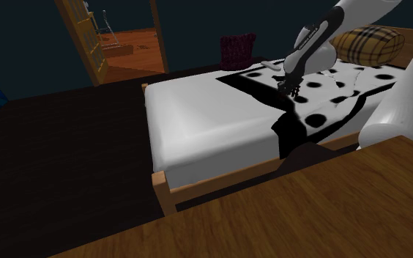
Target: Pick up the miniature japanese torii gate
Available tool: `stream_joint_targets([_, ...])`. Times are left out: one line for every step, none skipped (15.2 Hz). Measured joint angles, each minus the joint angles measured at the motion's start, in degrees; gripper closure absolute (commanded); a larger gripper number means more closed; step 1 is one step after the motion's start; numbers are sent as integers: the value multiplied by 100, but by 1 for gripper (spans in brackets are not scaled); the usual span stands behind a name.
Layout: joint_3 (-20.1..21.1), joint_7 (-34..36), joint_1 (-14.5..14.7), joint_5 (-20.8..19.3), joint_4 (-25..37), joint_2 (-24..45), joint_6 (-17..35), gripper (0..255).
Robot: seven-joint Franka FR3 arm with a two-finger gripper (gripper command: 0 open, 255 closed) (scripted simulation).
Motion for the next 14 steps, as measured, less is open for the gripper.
stream_joint_targets([5,55,-8,-73,8,-73,-77,255])
stream_joint_targets([20,134,-17,-165,22,-161,-172,255])
stream_joint_targets([19,153,-34,-219,27,-238,-248,255])
stream_joint_targets([21,174,-49,-267,39,-315,-332,255])
stream_joint_targets([43,231,-63,-340,68,-414,-452,255])
stream_joint_targets([52,250,-72,-373,96,-476,-540,255])
stream_joint_targets([62,267,-80,-401,117,-531,-614,255])
stream_joint_targets([75,284,-86,-427,156,-594,-713,255])
stream_joint_targets([80,286,-92,-442,185,-642,-787,255])
stream_joint_targets([93,307,-103,-475,195,-707,-859,255])
stream_joint_targets([104,315,-112,-497,236,-780,-969,255])
stream_joint_targets([126,342,-117,-525,268,-843,-1063,255])
stream_joint_targets([141,359,-128,-554,279,-912,-1140,255])
stream_joint_targets([146,358,-128,-555,309,-934,-1192,255])
